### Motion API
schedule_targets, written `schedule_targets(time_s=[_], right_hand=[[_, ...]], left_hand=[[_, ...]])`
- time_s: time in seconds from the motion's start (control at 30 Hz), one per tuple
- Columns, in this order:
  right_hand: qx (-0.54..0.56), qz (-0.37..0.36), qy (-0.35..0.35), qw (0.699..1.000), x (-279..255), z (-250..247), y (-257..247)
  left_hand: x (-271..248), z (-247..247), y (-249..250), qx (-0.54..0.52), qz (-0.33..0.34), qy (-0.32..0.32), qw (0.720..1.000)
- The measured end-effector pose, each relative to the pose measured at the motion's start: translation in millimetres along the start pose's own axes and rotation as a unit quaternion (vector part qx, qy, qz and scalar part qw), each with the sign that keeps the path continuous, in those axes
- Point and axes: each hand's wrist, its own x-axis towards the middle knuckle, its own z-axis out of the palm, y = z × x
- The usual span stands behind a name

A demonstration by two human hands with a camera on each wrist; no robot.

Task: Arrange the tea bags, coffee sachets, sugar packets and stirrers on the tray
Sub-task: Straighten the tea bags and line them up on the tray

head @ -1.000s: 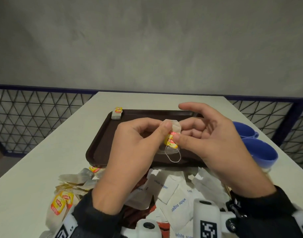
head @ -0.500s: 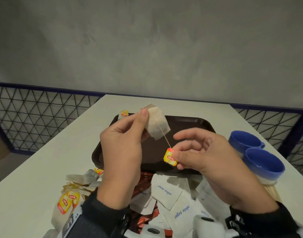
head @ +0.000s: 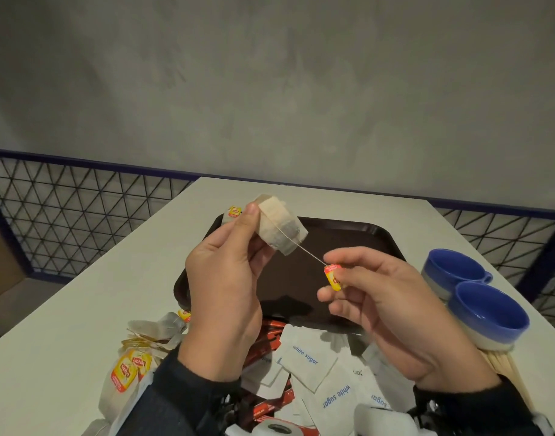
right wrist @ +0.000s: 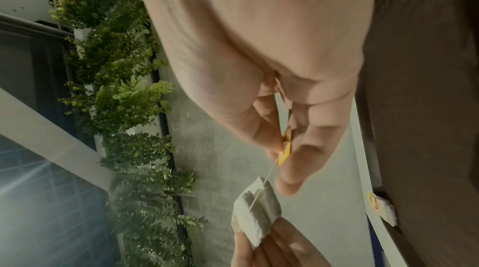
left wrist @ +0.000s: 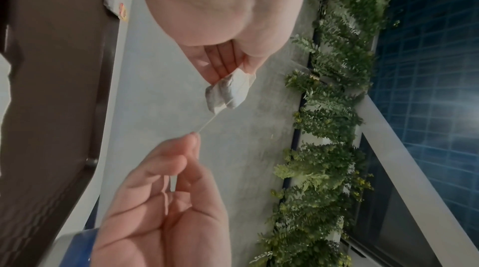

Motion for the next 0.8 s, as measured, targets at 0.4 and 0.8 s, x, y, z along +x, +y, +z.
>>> schedule_targets(time_s=[0.4, 0.8], right_hand=[[-0.017, 0.032, 0.044, 0.998, 2, 8, 8], [-0.025, -0.131, 0.109, 0.985, -3, 10, 6]], left_hand=[[-4, -1, -1, 0.019, 0.079, -0.007, 0.997], [-5, 0, -4, 0.071, 0.074, -0.037, 0.994]])
